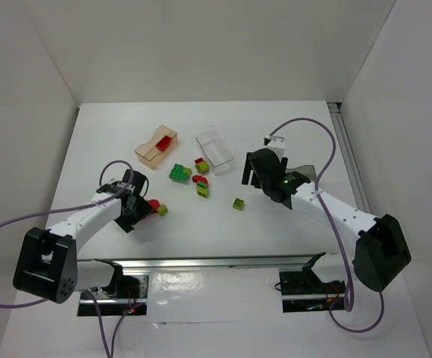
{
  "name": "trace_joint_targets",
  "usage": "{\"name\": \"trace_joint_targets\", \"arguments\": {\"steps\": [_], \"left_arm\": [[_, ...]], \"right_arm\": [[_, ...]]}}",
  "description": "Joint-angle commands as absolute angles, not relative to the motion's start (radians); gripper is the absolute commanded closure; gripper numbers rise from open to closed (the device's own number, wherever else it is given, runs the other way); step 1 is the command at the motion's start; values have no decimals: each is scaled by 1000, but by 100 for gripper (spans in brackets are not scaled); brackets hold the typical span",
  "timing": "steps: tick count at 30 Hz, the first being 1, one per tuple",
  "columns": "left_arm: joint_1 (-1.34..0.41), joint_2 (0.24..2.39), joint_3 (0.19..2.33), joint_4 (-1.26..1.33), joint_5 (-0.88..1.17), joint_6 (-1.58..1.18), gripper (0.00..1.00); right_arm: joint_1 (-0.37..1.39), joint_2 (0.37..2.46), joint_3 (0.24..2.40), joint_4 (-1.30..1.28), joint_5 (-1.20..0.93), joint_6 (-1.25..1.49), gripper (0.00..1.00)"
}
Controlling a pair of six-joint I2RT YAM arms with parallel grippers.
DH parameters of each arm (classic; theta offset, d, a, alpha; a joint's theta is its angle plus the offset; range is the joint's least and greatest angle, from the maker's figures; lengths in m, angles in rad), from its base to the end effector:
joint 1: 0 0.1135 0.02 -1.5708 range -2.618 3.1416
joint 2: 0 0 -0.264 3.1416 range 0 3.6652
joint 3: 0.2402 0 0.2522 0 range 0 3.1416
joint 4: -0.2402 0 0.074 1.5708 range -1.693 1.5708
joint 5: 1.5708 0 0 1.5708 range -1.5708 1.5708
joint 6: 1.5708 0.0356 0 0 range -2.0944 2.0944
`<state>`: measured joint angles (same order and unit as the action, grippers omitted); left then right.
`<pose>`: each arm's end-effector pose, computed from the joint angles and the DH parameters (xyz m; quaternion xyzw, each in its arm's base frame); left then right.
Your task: Sort the legos into containers by color
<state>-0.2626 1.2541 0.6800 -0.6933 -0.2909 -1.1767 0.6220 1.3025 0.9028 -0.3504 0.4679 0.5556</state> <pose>0.2039 -0.0442 0.1786 -0.4513 0.8680 0.0092 0.2069 0.2340 0.1480 0.2559 0.0628 0.8946 0.0387 0.4408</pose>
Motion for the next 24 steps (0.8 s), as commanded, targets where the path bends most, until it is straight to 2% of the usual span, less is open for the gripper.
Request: {"name": "trace_joint_targets", "arguments": {"steps": [1,11,18,19,24], "left_arm": [[-250,1264,678,-614,-307,-1201,27],[-219,1376,730,-557,-307,-1137,27],[-209,1369,749,-557,-307,-1117,61],[-209,1359,758,-566,-307,-1106,70],[-209,1293,811,-623,-325,-1075,87]], "right_arm": [[629,1290,927,-364,511,535,17],[629,1299,931,-374,514,546,16],[629,1290,922,-374,514,546,16],[629,1290,922,-374,514,546,16],[629,1299,913,-354,514,546,16]]}}
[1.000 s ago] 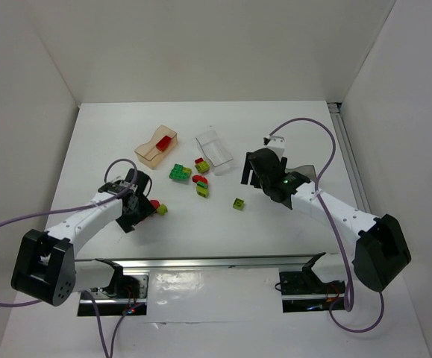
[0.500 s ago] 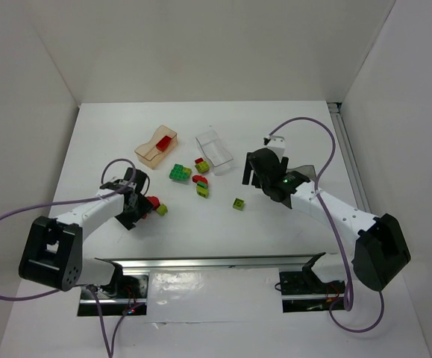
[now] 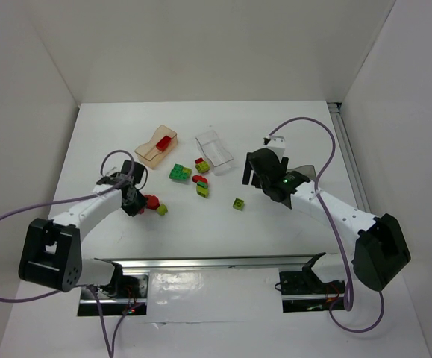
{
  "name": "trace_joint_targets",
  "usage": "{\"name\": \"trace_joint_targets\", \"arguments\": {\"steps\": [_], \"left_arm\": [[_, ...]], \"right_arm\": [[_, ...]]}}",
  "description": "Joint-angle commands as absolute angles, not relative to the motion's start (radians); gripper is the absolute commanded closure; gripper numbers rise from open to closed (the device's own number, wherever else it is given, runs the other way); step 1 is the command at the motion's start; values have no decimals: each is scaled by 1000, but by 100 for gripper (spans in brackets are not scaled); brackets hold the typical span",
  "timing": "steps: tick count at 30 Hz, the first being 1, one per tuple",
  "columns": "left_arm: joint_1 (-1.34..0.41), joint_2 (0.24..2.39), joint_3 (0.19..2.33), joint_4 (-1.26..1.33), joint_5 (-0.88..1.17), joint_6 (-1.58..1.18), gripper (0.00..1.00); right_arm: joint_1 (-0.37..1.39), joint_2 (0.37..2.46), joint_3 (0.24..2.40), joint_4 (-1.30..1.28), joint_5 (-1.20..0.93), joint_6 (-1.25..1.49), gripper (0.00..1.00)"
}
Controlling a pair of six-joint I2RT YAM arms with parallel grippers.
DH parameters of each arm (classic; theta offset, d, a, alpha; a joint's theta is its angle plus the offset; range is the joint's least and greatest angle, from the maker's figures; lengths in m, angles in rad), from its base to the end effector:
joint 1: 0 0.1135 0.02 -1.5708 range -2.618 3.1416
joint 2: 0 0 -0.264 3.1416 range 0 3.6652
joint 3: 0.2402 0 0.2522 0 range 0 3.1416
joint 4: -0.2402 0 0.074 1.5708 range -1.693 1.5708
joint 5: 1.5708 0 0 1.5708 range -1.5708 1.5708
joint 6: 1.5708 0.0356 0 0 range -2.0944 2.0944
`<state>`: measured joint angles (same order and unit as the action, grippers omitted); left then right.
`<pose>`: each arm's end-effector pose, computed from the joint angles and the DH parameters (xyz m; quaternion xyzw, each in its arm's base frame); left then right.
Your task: Sort the legos into containers by color
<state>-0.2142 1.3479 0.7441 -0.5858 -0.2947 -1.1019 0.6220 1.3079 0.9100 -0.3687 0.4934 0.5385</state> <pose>0.2343 -0.0404 0.1810 -0.4422 0.8652 -0.0006 0.2364 0.2344 0.1473 0.2557 0.0582 0.8956 0.0201 0.4406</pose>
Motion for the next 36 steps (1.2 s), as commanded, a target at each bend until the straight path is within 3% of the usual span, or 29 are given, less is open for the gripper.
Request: {"name": "trace_joint_targets", "arguments": {"steps": [1,5,19,36], "left_arm": [[-209,1267,821,-633,-325,-1063,89],[-221,1210,871,-652,-325,-985,100],[-298,1379,1294,-709,-387,-787,100],[-298,1630,1523,-709,-304,-664,100]], "right_arm": [[629,1299,913,-354,514,546,16],[629,1299,913,-345,505,546,16],[629,1318,933,-336,505,546,16],[611,1261,922,-364,514,537,16]]}}
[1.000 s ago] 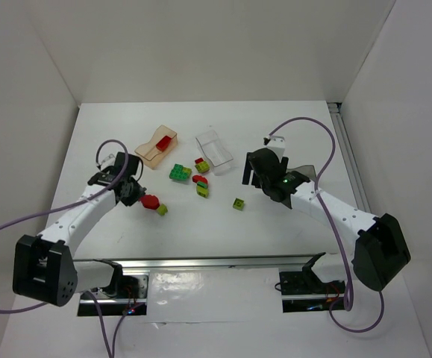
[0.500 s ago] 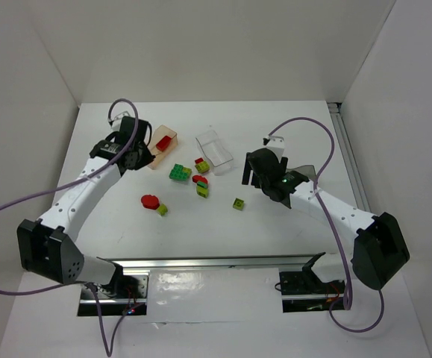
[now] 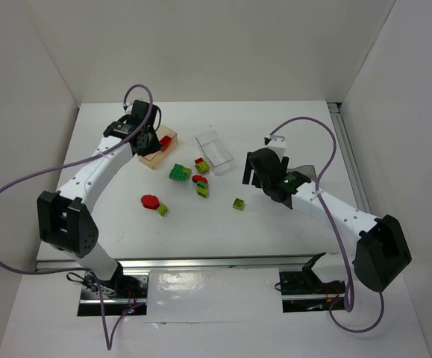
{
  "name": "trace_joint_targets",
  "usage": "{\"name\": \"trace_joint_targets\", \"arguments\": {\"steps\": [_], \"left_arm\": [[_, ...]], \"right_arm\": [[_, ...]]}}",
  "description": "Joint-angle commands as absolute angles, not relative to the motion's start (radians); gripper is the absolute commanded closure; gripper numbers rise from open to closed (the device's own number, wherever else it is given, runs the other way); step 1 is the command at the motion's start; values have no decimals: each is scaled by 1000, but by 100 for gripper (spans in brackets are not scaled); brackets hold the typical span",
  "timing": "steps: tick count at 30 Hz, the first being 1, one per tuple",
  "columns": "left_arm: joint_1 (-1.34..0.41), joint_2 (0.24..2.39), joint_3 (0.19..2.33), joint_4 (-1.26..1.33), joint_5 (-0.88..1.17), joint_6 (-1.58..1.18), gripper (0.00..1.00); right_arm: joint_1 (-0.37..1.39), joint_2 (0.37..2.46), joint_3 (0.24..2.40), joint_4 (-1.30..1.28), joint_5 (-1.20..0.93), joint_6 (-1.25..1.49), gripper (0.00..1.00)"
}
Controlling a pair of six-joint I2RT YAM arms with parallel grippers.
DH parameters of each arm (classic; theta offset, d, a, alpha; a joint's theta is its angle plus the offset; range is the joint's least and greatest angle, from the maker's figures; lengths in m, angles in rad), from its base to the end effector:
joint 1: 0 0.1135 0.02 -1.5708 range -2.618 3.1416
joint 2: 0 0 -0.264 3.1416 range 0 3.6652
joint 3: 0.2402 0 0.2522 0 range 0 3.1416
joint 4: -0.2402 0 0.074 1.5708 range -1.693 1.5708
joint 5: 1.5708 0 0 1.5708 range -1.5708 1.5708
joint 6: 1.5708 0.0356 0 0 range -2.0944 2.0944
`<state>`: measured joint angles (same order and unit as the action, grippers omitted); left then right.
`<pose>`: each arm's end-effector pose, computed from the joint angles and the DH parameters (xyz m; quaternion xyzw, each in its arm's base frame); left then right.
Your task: Sort the legos into containers by color
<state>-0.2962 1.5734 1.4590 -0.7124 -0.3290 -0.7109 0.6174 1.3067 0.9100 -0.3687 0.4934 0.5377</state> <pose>0.3322 -0.0894 0.3299 -0.2474 0.8871 -0.0394 0.3877 0.2350 0.1461 0.2560 0.0601 0.8953 0.0193 0.4411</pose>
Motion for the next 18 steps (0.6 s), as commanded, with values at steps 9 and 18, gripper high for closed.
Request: {"name": "trace_joint_targets", "arguments": {"steps": [9,18], "left_arm": [[-252,1798,1632,-709,-299,-675,100],[-184,2005,1816,-753,-273,-627,100]], "right_arm": [[601,1252,931,-383,525,537,16],[601,1252,913,-383,525,537,16]]}}
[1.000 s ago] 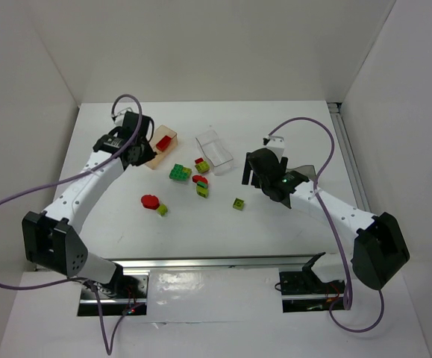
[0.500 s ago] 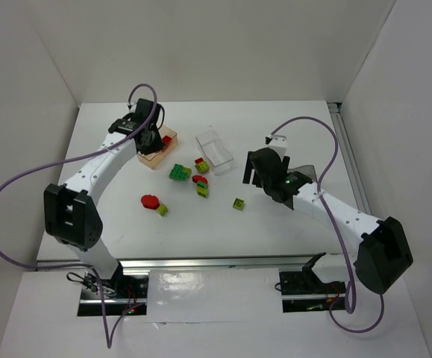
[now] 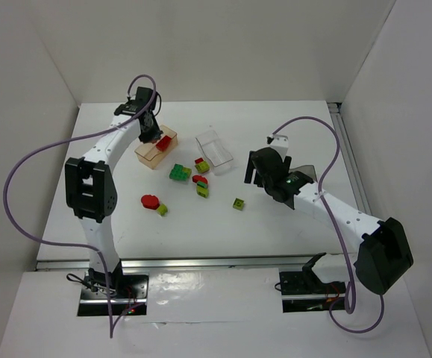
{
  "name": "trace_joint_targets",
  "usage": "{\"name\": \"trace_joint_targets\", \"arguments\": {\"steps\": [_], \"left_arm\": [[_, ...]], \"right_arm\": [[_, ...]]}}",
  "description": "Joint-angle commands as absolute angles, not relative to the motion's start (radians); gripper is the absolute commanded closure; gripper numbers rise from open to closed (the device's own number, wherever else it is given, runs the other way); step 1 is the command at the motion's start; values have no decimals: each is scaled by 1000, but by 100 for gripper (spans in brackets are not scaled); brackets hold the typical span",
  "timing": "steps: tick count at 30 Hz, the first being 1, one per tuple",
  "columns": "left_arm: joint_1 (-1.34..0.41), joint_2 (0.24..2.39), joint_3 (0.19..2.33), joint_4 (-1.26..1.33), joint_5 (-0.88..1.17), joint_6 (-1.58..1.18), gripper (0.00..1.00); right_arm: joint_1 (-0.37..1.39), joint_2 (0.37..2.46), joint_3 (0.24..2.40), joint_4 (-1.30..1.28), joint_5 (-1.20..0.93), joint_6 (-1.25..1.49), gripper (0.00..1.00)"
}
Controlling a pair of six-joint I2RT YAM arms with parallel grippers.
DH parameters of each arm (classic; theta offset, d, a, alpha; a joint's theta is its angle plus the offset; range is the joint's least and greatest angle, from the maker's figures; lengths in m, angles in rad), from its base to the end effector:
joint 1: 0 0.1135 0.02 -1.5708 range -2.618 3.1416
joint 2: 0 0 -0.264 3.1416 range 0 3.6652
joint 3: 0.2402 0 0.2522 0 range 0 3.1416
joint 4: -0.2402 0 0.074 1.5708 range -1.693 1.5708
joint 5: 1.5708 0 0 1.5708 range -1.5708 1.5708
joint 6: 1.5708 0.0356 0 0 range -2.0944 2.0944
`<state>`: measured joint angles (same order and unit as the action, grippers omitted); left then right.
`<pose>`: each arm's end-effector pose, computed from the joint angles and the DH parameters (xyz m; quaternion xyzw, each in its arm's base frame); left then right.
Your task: Sort the legos into containers by color
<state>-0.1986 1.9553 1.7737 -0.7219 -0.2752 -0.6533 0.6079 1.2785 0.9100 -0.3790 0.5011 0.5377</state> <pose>0.4311 -0.0769 0.2880 -0.2547 0.9017 -0.0160 0.3490 0.2324 0.1409 0.2625 0.0680 0.8908 0.0191 0.4489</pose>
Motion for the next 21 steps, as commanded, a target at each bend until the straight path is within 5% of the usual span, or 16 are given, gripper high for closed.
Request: {"name": "trace_joint_targets", "arguments": {"steps": [1,4,6,7,9,16,21], "left_arm": [[-184,2016,1827,-753,-273,-637,99],[-184,2052,1850,-753,-295,-637,77],[-175,2052,1850,-753,-295,-646,53],[-175,2052,1850,-753,-295,-646,28],[-175,2040,1850,-764,-295,-635,12],[-219,1774,1550,-769,-356,-712,22],[-228,1562,1208,-701,-293,-795,18]], "right_arm": [[601,1252,913,-383,525,537,16],[601,1252,913,-393,525,526,16],[592,1252,913,-402,525,526,16],[592,1252,922,-402,525,526,16],[592,1252,922,-402,525,526,16],[592,1252,911,-402,525,526,16],[592,1252,911,-402,502,526,16]]}}
